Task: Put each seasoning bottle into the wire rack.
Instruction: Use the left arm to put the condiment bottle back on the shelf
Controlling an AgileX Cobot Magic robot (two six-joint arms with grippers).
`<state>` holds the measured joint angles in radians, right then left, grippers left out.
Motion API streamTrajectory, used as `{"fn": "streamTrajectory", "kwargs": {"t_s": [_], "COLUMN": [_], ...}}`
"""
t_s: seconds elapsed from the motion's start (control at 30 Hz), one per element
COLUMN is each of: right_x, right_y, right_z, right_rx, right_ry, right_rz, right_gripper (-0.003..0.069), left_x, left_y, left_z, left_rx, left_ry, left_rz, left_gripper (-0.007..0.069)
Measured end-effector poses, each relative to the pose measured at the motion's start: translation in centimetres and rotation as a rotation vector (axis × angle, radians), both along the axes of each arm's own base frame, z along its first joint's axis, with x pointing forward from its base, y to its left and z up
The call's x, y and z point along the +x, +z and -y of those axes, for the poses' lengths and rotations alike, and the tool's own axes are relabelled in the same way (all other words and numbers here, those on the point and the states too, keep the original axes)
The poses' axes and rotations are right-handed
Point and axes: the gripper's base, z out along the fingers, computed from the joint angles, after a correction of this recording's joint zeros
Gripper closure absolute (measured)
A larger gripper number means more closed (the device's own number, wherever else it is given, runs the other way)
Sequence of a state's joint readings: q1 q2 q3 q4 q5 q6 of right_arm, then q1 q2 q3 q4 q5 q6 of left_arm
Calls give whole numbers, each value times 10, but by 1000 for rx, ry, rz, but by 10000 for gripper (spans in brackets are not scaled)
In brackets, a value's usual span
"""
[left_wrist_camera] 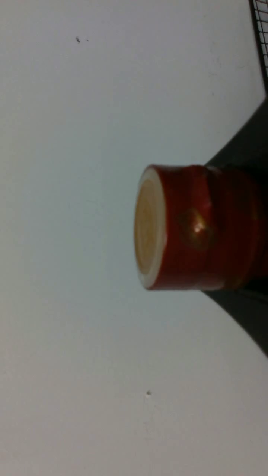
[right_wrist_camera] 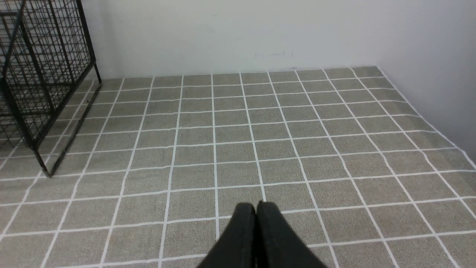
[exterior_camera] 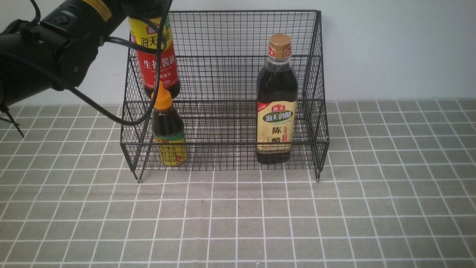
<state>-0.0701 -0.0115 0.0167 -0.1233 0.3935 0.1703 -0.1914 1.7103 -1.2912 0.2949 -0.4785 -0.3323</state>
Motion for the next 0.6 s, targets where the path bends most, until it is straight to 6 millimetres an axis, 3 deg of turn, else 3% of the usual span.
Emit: {"fn": "streamTrajectory", "kwargs": {"t_s": [0.27, 0.47, 0.6], "right_x": [0, 0, 0], "right_y": [0, 0, 0], "right_z": [0, 0, 0], "right_rx": [0, 0, 0], "right_ry": [0, 0, 0], "right_rz": [1, 1, 1], "right_gripper": [669, 669, 669], "left_x": [1, 8, 8], "left_y": [0, -29, -32], "left_z": [3, 5, 4], "left_rx": [1, 97, 116], "left_ry": [-25, -20, -12], "left_rz": [62, -7, -32], "left_gripper": [375, 376, 376]}}
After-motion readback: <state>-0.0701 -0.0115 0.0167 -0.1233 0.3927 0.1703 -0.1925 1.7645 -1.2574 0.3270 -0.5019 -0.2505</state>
